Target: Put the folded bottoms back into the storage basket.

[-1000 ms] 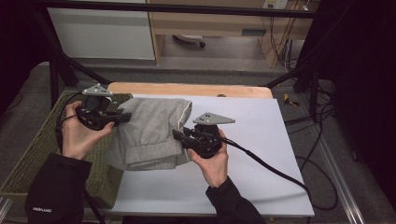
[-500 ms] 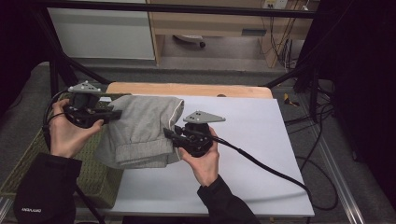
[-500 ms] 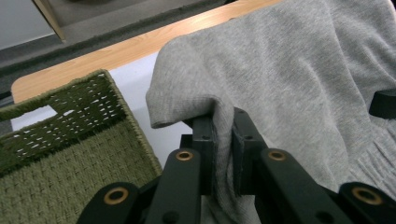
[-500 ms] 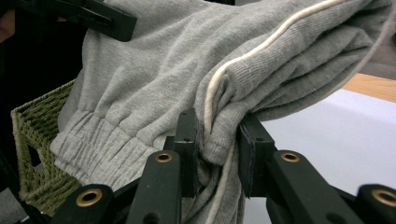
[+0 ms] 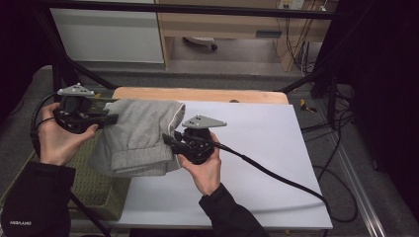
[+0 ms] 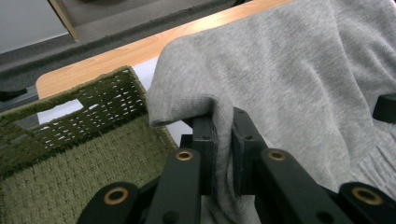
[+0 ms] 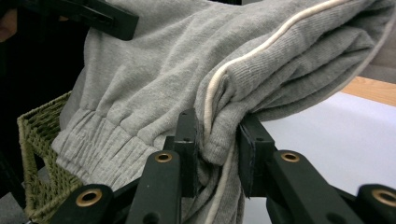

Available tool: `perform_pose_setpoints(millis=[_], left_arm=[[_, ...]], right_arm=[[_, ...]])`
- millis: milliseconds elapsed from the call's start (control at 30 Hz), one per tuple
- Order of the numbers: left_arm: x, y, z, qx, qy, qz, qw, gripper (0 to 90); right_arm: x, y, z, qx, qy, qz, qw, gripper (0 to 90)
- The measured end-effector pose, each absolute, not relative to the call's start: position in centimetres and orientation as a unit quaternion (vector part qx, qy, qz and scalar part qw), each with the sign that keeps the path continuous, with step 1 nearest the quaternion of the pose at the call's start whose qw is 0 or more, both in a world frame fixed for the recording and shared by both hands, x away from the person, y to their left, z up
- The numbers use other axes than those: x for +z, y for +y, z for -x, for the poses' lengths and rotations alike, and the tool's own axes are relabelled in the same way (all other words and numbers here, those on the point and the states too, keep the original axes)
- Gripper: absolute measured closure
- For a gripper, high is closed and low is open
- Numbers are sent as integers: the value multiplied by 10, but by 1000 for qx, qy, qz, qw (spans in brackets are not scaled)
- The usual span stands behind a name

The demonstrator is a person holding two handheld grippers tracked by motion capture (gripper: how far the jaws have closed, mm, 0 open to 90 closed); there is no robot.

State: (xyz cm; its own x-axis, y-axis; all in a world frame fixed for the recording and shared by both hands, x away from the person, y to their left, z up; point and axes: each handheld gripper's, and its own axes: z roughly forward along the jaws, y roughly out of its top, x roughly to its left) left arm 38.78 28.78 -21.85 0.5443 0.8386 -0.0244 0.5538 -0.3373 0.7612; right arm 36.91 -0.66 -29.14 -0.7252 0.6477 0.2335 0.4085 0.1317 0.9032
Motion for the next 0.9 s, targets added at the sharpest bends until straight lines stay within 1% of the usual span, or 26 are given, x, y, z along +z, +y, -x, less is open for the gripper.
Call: perform_pose_setpoints(millis=[267,400,900], left_arm=[[-219,298,-388,193,443,-793,372,823],[-216,303,-388,202,442,-797,358,823],[-214,332,-387,208,457,-787,358,823]], right_arm=[[-290,6,-371,557,746,-350,106,725],[-290,11,-371,557,747,-347,105,725],[-287,39,-373,560,751,-335,101,724]])
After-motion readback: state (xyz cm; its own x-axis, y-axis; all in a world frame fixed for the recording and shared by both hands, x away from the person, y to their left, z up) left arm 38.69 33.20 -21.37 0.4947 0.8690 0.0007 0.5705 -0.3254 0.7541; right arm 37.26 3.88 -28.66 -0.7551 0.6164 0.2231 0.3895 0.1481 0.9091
